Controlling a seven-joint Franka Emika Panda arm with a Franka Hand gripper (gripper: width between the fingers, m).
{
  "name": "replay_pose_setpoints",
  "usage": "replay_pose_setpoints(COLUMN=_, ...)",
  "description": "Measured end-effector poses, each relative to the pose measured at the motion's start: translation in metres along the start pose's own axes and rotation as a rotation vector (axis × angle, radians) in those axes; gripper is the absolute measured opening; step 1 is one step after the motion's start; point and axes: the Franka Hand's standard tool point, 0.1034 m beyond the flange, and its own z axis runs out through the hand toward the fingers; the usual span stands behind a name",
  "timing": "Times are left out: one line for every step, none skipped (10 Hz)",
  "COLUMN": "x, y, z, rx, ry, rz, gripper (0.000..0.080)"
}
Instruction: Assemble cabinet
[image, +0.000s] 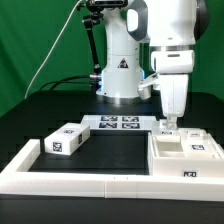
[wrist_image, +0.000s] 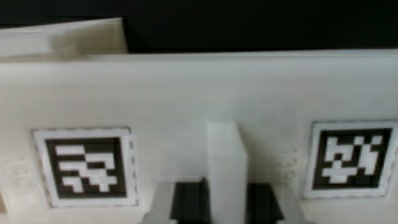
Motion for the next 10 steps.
replay_pose_setpoints(x=-0.001, y=0.003, z=0.000, rx=0.006, ry=-0.004, rz=-0.009, gripper=0.0069)
replay_pose_setpoints(x=-0.001, y=0.012, z=-0.001, rx=0.011, ry=-0.008, rz=-0.018, gripper=0.0069)
replay_pose_setpoints(x=0.000, y=0.021, z=-0.001, rx=0.011, ry=-0.009, rz=-0.019, gripper=0.0069)
replay_pose_setpoints(x=0.000, y=0.028, z=-0.001, rx=0.012, ry=-0.010, rz=-0.016, gripper=0.0069)
replay_pose_setpoints(x=0.001, y=0.038, z=-0.001, rx=0.011, ry=-0.011, rz=-0.012, gripper=0.0069)
replay_pose_setpoints(x=0.001, y=0.045, z=0.000, rx=0.006, ry=-0.009, rz=-0.009, gripper=0.0069)
replay_pose_setpoints(x=0.001, y=0.050, z=0.000, rx=0.002, ry=-0.007, rz=-0.009, gripper=0.0069)
replay_pose_setpoints(x=0.002, y=0.057, z=0.000, rx=-0.007, ry=-0.003, rz=-0.009, gripper=0.0070)
replay_pose_setpoints(x=0.003, y=0.063, z=0.000, rx=-0.015, ry=0.001, rz=-0.016, gripper=0.0071)
replay_pose_setpoints(x=0.004, y=0.068, z=0.001, rx=-0.017, ry=0.003, rz=-0.015, gripper=0.0071)
